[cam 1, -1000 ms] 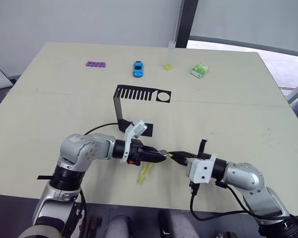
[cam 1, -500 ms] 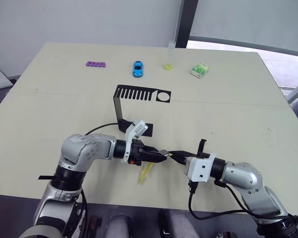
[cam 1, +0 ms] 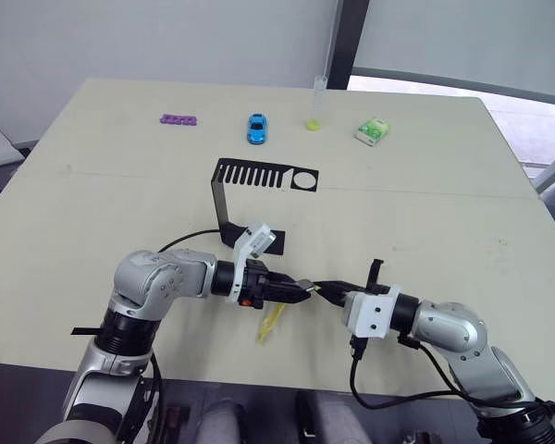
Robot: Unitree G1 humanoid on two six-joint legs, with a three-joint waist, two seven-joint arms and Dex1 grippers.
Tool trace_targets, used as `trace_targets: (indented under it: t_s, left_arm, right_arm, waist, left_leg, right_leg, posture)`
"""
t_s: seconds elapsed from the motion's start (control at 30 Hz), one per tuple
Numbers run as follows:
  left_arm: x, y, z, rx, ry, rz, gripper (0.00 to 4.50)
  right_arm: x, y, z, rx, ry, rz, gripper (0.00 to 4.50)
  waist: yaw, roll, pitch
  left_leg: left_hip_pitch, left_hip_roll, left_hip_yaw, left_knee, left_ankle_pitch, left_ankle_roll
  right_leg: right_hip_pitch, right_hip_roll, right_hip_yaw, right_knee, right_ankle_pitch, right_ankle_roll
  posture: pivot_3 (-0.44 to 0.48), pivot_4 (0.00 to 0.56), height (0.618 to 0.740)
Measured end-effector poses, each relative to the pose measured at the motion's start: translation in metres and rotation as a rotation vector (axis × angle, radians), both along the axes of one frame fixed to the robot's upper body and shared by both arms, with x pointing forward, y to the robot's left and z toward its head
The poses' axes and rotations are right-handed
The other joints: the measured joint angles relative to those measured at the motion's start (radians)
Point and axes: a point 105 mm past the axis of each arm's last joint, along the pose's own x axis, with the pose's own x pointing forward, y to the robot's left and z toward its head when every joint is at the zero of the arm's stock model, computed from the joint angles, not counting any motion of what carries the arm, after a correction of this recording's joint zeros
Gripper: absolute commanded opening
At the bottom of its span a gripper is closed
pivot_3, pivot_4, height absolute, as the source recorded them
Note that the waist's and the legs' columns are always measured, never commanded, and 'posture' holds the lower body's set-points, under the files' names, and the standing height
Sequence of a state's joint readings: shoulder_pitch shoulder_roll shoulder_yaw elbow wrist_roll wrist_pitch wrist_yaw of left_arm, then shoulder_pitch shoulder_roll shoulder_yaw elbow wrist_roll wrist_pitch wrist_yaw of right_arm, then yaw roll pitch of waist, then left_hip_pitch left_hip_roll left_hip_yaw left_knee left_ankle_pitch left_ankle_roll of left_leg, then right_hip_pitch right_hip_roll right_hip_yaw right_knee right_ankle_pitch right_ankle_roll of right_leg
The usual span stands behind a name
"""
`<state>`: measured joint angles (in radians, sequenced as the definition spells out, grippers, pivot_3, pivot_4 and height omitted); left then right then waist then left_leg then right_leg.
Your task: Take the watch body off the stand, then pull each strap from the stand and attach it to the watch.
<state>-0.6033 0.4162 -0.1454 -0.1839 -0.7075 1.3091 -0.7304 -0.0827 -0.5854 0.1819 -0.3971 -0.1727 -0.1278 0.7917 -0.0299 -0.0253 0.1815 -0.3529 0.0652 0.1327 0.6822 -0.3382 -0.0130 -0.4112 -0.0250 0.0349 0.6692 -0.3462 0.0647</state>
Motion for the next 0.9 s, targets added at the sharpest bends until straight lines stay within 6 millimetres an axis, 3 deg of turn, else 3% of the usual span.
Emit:
trace_targets:
  t_s: [0.9]
  left_arm:
    - [0.001,-0.0026,-0.0002,-0.003,-0.002,0.01,1.6]
  right_arm:
    - [0.0033,0.0004,-0.0007,-0.023,-0.004,-0.012,0.0]
  waist:
    - [0.0,0.0,0.0]
  left_leg:
    - [0.0,0.0,0.0,0.0,0.0,0.0]
  right_leg:
    - [0.0,0.0,0.0,0.0,0.0,0.0]
  posture:
    - [0.0,0.15,0.74]
